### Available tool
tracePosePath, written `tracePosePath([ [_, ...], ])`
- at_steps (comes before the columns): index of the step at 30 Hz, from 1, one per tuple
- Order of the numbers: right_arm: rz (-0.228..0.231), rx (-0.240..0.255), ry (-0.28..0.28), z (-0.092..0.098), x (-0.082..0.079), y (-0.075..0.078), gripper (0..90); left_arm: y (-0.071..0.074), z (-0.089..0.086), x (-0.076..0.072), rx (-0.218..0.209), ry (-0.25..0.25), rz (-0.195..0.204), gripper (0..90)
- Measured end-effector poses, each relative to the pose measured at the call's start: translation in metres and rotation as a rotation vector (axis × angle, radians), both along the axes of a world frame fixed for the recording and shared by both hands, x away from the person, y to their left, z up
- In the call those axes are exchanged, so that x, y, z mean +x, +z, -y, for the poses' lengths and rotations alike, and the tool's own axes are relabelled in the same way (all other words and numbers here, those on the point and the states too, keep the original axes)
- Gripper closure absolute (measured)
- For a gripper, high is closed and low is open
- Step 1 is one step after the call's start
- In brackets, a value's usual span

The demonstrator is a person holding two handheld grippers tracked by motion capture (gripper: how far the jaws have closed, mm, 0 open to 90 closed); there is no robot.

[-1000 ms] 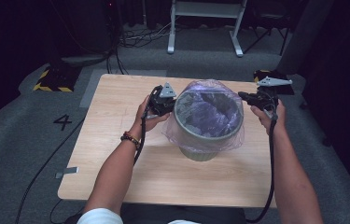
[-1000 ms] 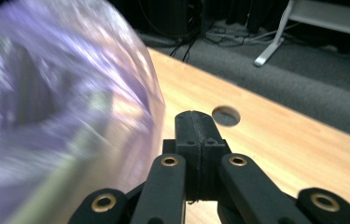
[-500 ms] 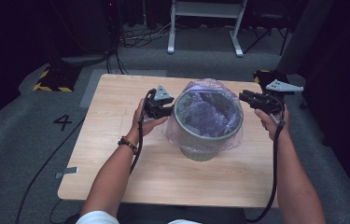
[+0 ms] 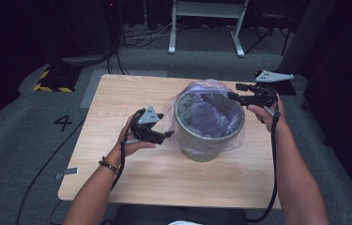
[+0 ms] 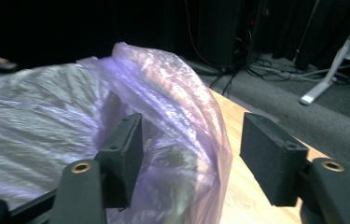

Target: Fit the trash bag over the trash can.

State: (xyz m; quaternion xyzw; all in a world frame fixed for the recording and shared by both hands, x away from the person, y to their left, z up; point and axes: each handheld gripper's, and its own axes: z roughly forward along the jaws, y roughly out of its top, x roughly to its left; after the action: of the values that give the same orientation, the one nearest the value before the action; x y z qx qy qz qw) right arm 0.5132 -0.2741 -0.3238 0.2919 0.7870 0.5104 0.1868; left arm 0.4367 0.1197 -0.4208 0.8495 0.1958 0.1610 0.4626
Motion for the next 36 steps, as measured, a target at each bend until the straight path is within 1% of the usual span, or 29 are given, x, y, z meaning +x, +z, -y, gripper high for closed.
tracePosePath([
  [1,-0.004,-0.016,0.003,-0.002,0.003,0.001,44.1,-0.003,0.003,-0.002,0.006,-0.013,-0.017,21.2],
  [2,-0.009,-0.020,0.003,-0.003,0.005,0.001,45.9,-0.008,0.007,-0.004,0.025,-0.030,-0.026,20.9],
  [3,-0.031,-0.020,0.010,-0.005,0.009,0.001,49.9,-0.011,0.010,-0.005,0.041,-0.033,-0.027,19.8],
  [4,-0.042,-0.027,0.019,-0.006,0.012,0.000,51.3,-0.015,0.015,-0.006,0.069,-0.031,-0.020,19.9],
  [5,-0.044,-0.050,0.012,-0.007,0.015,0.000,52.5,-0.017,0.017,-0.006,0.079,-0.033,-0.012,20.4],
  [6,-0.051,-0.050,0.010,-0.008,0.017,-0.001,58.1,-0.019,0.018,-0.006,0.080,-0.032,-0.012,23.1],
  [7,-0.064,-0.040,0.019,-0.007,0.019,-0.002,64.5,-0.020,0.022,-0.006,0.099,-0.017,0.002,28.6],
  [8,-0.074,-0.044,0.023,-0.007,0.021,-0.002,69.5,-0.020,0.024,-0.006,0.113,-0.007,0.018,39.6],
  [9,-0.076,-0.042,0.028,-0.008,0.022,-0.003,72.3,-0.020,0.025,-0.006,0.125,-0.006,0.037,44.5],
  [10,-0.084,-0.032,0.043,-0.007,0.023,-0.002,76.1,-0.020,0.026,-0.005,0.123,-0.008,0.046,51.8],
  [11,-0.087,-0.028,0.048,-0.008,0.023,-0.002,79.1,-0.020,0.027,-0.005,0.136,0.000,0.061,61.1],
  [12,-0.082,-0.029,0.047,-0.009,0.023,-0.002,83.3,-0.020,0.028,-0.006,0.152,0.001,0.074,70.4],
  [13,-0.077,-0.031,0.038,-0.010,0.022,-0.001,85.2,-0.020,0.029,-0.006,0.158,-0.007,0.083,81.5],
  [14,-0.077,-0.026,0.023,-0.011,0.022,0.000,86.2,-0.020,0.030,-0.006,0.160,-0.012,0.084,89.0],
  [16,-0.082,-0.008,0.008,-0.010,0.022,0.001,87.6,-0.021,0.032,-0.006,0.179,-0.018,0.080,90.0],
  [17,-0.075,0.004,-0.014,-0.009,0.022,0.002,87.9,-0.022,0.033,-0.006,0.188,-0.023,0.078,90.0],
  [18,-0.069,0.036,-0.024,-0.006,0.022,0.003,86.4,-0.022,0.034,-0.006,0.198,-0.027,0.079,90.0],
  [19,-0.061,0.056,-0.042,-0.004,0.022,0.004,85.4,-0.023,0.035,-0.006,0.212,-0.033,0.077,90.0],
  [20,-0.052,0.066,-0.067,-0.001,0.021,0.006,85.6,-0.024,0.035,-0.007,0.217,-0.039,0.070,90.0],
  [21,-0.051,0.070,-0.077,0.000,0.022,0.006,86.5,-0.025,0.036,-0.007,0.222,-0.040,0.076,90.0],
  [23,-0.058,0.050,-0.120,0.004,0.023,0.006,89.1,-0.028,0.036,-0.007,0.241,-0.050,0.072,90.0],
  [26,-0.076,0.036,-0.163,0.007,0.027,0.001,89.8,-0.031,0.034,-0.008,0.246,-0.052,0.063,90.0],
  [27,-0.084,0.037,-0.166,0.008,0.028,0.000,89.7,-0.033,0.032,-0.008,0.247,-0.054,0.063,90.0],
  [28,-0.083,0.025,-0.171,0.008,0.028,-0.002,89.7,-0.034,0.031,-0.008,0.248,-0.055,0.061,90.0],
  [32,-0.114,-0.002,-0.178,0.006,0.031,-0.011,89.8,-0.036,0.025,-0.010,0.251,-0.046,0.057,90.0],
  [34,-0.125,-0.001,-0.178,0.006,0.032,-0.014,89.7,-0.037,0.023,-0.010,0.251,-0.038,0.062,90.0],
  [35,-0.126,-0.004,-0.177,0.006,0.032,-0.016,89.7,-0.037,0.020,-0.010,0.243,-0.041,0.055,90.0],
  [36,-0.134,-0.003,-0.175,0.006,0.033,-0.019,89.4,-0.037,0.018,-0.011,0.237,-0.032,0.052,90.0],
])
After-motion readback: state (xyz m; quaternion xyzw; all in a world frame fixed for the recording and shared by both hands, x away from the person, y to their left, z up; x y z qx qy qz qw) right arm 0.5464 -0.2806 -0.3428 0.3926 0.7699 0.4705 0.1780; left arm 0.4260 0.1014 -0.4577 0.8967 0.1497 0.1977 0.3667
